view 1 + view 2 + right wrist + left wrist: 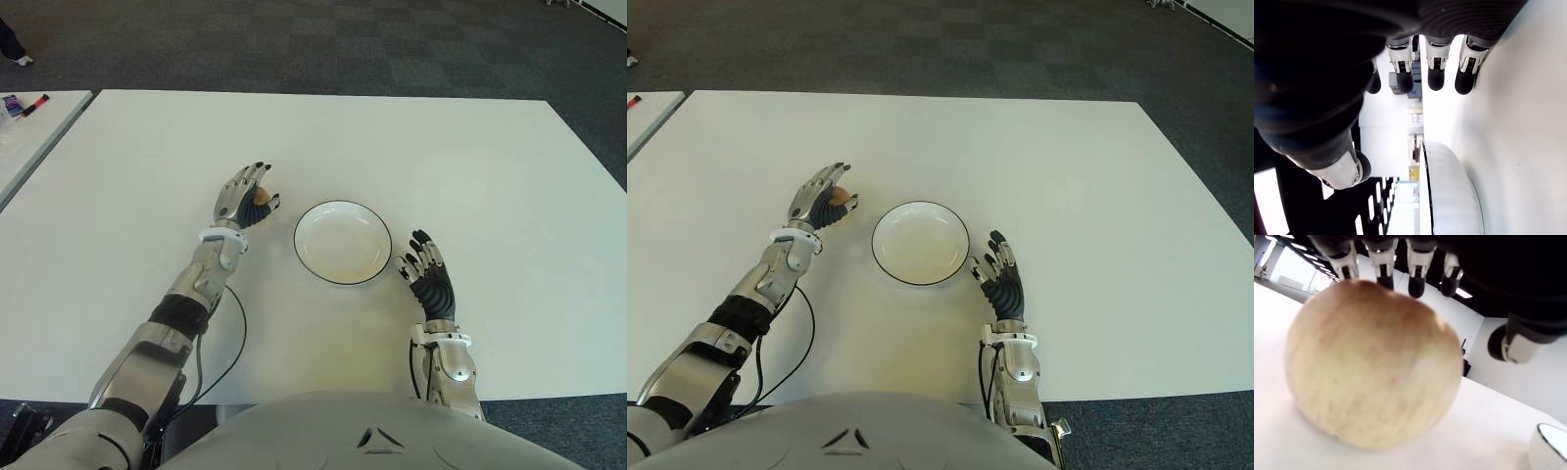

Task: Put the apples into the plate.

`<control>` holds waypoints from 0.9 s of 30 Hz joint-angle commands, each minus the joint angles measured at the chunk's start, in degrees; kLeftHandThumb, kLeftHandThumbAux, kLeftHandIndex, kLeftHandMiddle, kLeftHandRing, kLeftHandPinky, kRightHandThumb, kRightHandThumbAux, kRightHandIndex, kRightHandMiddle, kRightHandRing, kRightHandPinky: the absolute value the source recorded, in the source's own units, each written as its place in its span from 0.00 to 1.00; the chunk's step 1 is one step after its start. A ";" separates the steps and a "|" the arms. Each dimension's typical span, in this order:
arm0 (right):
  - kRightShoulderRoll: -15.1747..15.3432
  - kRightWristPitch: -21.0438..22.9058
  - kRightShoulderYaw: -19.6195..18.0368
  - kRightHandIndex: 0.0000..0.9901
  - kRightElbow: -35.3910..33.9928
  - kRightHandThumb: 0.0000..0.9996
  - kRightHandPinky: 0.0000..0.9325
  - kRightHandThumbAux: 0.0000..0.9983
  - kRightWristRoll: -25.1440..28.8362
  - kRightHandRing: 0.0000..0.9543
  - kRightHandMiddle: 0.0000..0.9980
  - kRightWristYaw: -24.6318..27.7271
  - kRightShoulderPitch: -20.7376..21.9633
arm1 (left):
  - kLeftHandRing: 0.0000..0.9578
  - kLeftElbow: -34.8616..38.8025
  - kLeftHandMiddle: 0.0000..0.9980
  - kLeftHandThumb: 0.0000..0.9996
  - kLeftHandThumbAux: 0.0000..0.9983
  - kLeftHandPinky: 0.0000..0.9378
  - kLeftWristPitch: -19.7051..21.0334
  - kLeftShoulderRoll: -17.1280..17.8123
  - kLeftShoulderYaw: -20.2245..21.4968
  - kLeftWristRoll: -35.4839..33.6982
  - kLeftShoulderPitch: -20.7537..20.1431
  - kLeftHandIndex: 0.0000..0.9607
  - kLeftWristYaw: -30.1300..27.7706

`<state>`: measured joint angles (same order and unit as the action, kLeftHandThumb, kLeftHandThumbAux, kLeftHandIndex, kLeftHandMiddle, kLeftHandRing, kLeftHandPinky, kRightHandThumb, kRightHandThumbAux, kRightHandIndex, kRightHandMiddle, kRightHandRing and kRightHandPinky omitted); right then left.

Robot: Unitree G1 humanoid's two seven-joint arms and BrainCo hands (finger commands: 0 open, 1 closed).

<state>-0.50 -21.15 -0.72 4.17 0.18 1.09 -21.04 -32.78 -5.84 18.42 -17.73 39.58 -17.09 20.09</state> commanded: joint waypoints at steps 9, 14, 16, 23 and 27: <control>0.29 1.30 0.14 0.00 -0.38 0.37 0.08 0.71 -0.03 0.02 0.01 0.04 -1.28 | 0.05 -4.69 0.04 0.46 0.44 0.13 1.20 0.62 -1.72 1.50 -1.83 0.00 2.91; 0.36 1.28 0.06 0.00 -0.38 0.37 0.08 0.71 0.11 0.02 0.01 0.13 -1.33 | 0.06 -5.08 0.05 0.46 0.45 0.13 1.27 0.67 -2.07 1.73 -1.83 0.00 3.46; 0.39 1.23 0.03 0.00 -0.37 0.37 0.08 0.71 0.19 0.02 0.01 0.18 -1.33 | 0.06 -4.99 0.05 0.45 0.45 0.13 1.44 0.68 -2.23 1.89 -1.77 0.00 3.59; 0.63 0.57 -0.22 0.00 0.19 0.39 0.09 0.70 0.46 0.02 0.02 0.51 -1.17 | 0.06 -4.29 0.05 0.46 0.45 0.13 2.84 0.61 -2.70 2.44 -1.44 0.00 3.51; 0.63 0.43 -0.34 0.00 0.33 0.39 0.09 0.70 0.53 0.02 0.02 0.67 -1.09 | 0.06 -3.97 0.05 0.46 0.45 0.13 3.47 0.59 -2.83 2.46 -1.26 0.00 3.42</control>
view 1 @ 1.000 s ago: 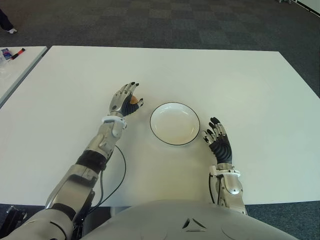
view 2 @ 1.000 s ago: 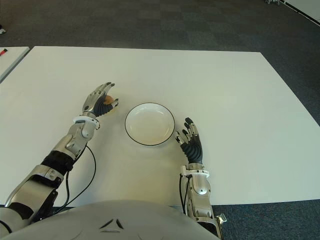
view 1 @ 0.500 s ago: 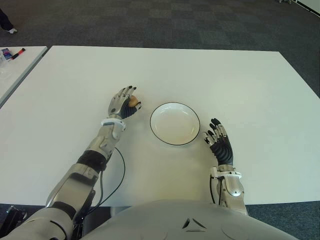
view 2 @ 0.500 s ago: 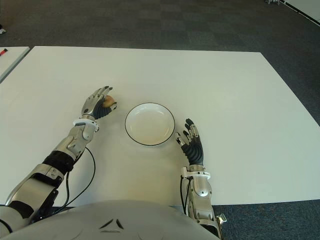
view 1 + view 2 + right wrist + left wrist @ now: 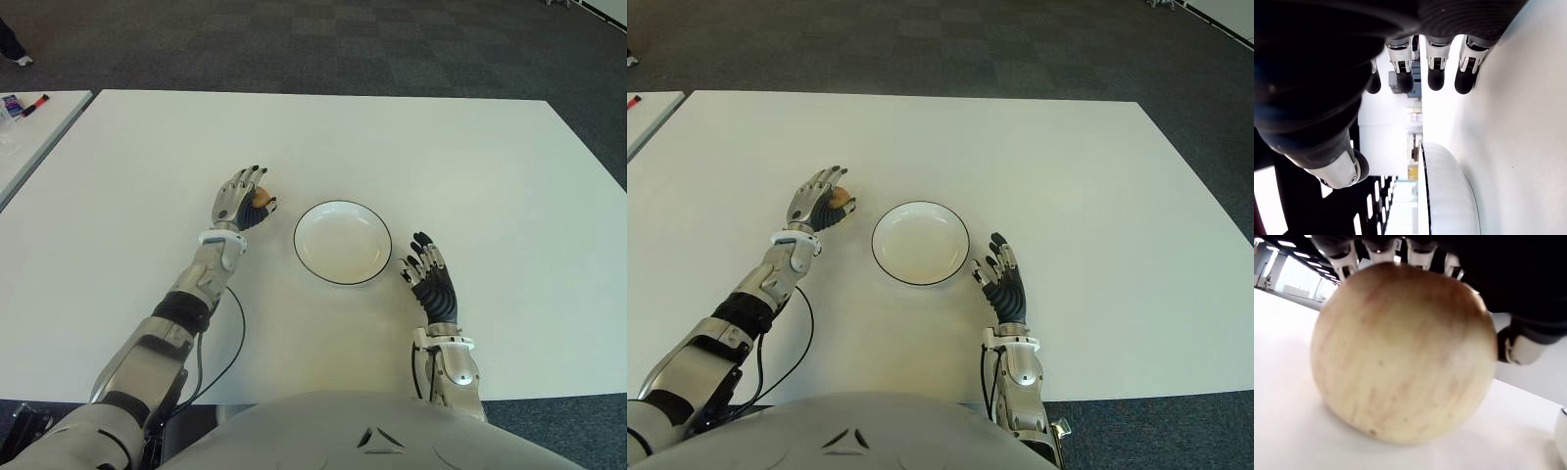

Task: Put the apples into the plate.

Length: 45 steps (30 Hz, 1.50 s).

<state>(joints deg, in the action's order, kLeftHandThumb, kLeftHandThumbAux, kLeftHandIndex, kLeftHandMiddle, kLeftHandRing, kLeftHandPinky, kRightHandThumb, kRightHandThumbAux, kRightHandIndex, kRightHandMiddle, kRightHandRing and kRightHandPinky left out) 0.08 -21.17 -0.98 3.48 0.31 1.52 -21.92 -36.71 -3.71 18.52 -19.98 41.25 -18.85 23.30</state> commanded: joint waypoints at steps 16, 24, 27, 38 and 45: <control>0.02 -0.56 -0.51 0.00 1.78 0.40 0.09 0.73 1.29 0.03 0.02 1.04 0.24 | 0.04 3.02 0.02 0.46 0.44 0.13 5.46 0.22 -0.93 -0.36 2.29 0.00 -2.13; -0.03 -0.72 -0.66 0.00 1.75 0.42 0.09 0.73 1.71 0.03 0.03 1.13 0.32 | 0.04 5.31 0.01 0.46 0.43 0.14 6.31 0.20 -0.81 -0.86 3.61 0.00 -3.08; -0.04 -0.70 -0.67 0.00 1.62 0.42 0.09 0.73 1.81 0.03 0.03 1.13 0.26 | 0.04 5.76 0.01 0.47 0.42 0.14 6.36 0.28 -0.83 -0.90 3.85 0.00 -3.27; -0.22 -0.34 -0.61 0.00 0.76 0.41 0.09 0.72 1.95 0.03 0.03 0.81 -0.10 | 0.03 7.68 0.00 0.48 0.36 0.14 6.51 0.71 -0.57 -1.71 4.91 0.00 -6.09; -0.18 0.03 -0.54 0.00 0.38 0.40 0.10 0.72 1.73 0.03 0.03 0.65 -0.24 | 0.02 8.35 0.00 0.48 0.32 0.14 6.32 0.93 -0.45 -2.22 5.32 0.00 -7.30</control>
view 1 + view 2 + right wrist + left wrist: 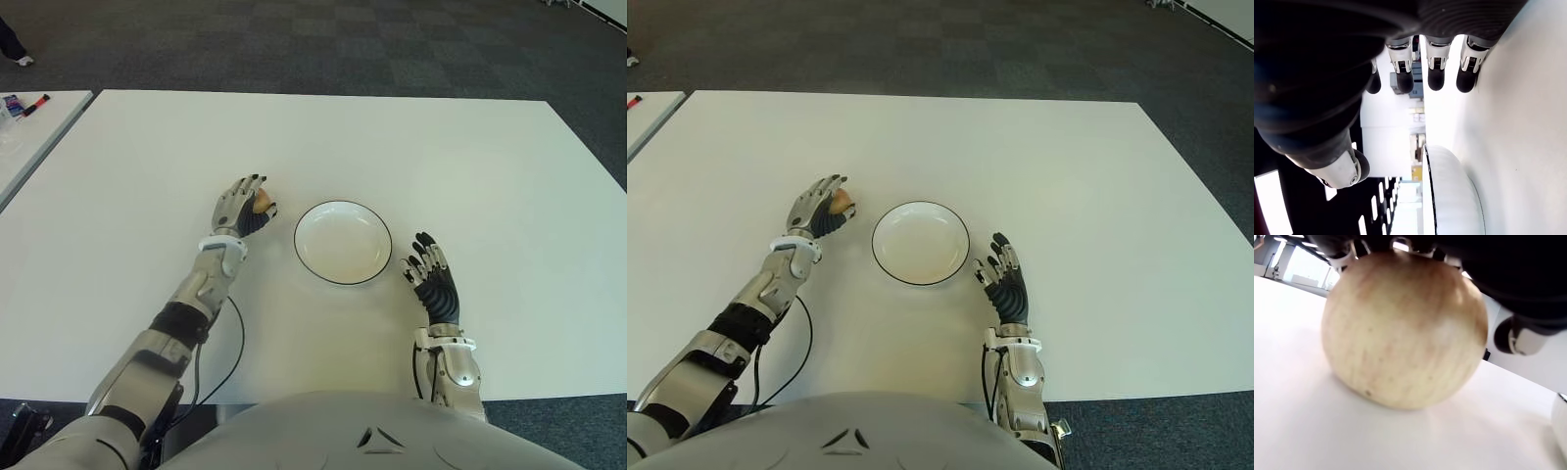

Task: Put the apples into the plate.

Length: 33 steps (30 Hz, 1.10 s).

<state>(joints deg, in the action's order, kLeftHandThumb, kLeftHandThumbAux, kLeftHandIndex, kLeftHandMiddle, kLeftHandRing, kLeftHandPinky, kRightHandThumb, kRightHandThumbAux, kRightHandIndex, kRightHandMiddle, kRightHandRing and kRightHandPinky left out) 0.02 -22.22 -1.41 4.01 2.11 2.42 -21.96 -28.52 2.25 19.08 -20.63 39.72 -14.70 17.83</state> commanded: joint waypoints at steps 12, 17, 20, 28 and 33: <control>-0.15 1.33 -0.02 0.00 -0.24 0.41 0.10 0.71 -0.11 0.03 0.03 -0.47 -0.07 | 0.01 0.24 0.00 0.50 0.30 0.14 -1.09 1.11 0.19 -1.84 1.34 0.00 -2.87; -0.17 1.15 0.02 0.00 0.03 0.41 0.10 0.72 -0.09 0.04 0.03 -0.56 0.13 | 0.01 0.07 0.00 0.49 0.30 0.14 -1.87 1.44 0.22 -2.28 1.32 0.00 -3.34; -0.14 1.07 0.01 0.00 0.20 0.41 0.10 0.72 -0.04 0.04 0.03 -0.54 0.21 | 0.01 0.00 0.00 0.49 0.29 0.14 -2.26 1.56 0.29 -2.38 1.35 0.00 -3.49; -0.21 0.87 -0.06 0.00 0.49 0.42 0.10 0.72 0.12 0.04 0.03 -0.54 0.40 | 0.01 -0.33 0.00 0.48 0.29 0.14 -2.96 1.86 0.30 -2.79 1.26 0.00 -3.72; -0.23 0.73 -0.09 0.00 0.55 0.42 0.10 0.72 0.18 0.04 0.04 -0.52 0.42 | 0.01 -0.37 0.00 0.49 0.29 0.14 -3.07 2.03 0.24 -3.07 1.30 0.00 -3.84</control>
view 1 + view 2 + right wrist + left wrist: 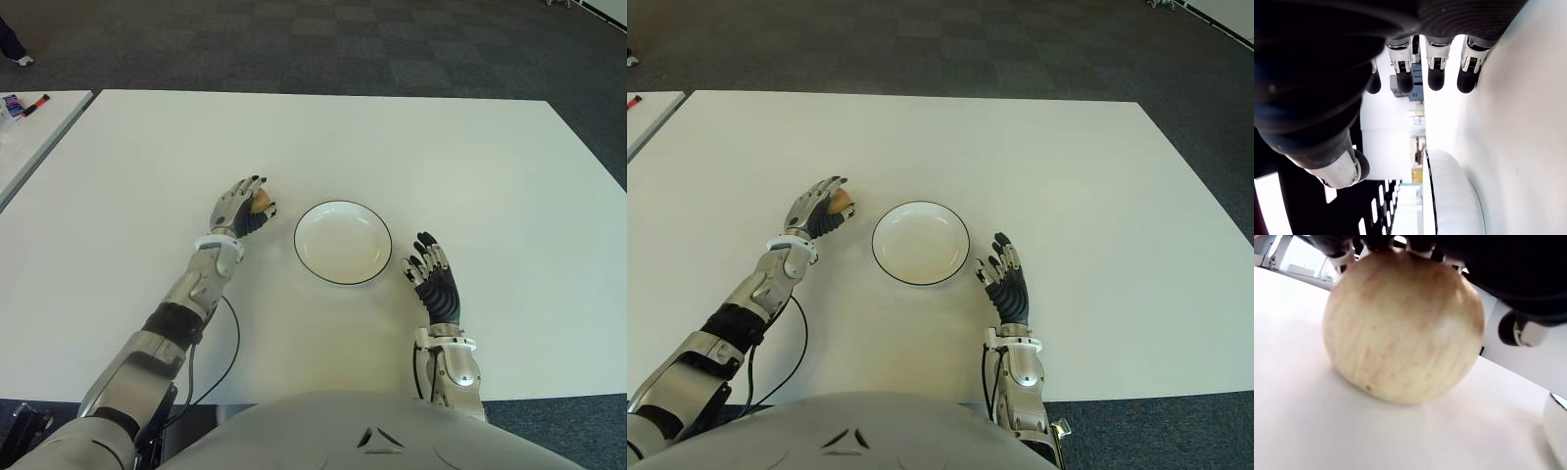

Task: Put the apples into the plate.

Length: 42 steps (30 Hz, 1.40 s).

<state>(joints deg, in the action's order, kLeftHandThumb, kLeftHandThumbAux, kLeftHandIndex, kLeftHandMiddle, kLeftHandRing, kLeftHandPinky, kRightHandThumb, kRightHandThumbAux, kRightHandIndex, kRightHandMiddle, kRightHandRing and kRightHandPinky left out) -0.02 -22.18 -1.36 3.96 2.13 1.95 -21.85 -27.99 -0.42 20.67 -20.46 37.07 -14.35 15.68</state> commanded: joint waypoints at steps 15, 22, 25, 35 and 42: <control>-0.19 0.27 -0.28 0.00 0.79 0.42 0.10 0.74 0.32 0.04 0.03 0.05 0.30 | 0.02 -1.06 0.00 0.48 0.30 0.14 -0.48 0.42 0.14 -0.22 1.08 0.00 -1.09; -0.18 -0.02 -0.28 0.00 0.85 0.42 0.10 0.74 0.49 0.04 0.03 0.21 0.30 | 0.02 -1.16 0.00 0.49 0.30 0.15 -0.58 0.35 0.29 -0.24 1.19 0.00 -0.80; -0.16 -0.08 -0.27 0.00 0.78 0.42 0.10 0.73 0.47 0.04 0.03 0.21 0.26 | 0.02 -1.12 0.00 0.49 0.30 0.15 -0.57 0.32 0.36 -0.24 1.24 0.00 -0.82; -0.18 -0.46 -0.18 0.00 0.68 0.41 0.10 0.73 0.24 0.04 0.03 0.15 0.14 | 0.02 -0.96 0.00 0.51 0.30 0.16 -0.32 0.16 0.63 -0.20 1.44 0.00 -0.91; -0.20 -0.71 -0.09 0.00 0.65 0.40 0.10 0.73 0.28 0.03 0.03 0.24 0.10 | 0.02 -1.29 0.00 0.51 0.31 0.16 -0.11 0.00 0.89 0.03 1.46 0.00 -0.69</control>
<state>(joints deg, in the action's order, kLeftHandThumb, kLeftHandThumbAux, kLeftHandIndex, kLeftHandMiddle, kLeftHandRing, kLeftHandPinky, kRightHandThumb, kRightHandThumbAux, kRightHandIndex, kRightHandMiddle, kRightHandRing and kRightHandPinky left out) -0.03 -22.39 -1.39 4.09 2.28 2.02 -21.84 -28.16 -0.97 20.67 -19.45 37.06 -14.05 15.24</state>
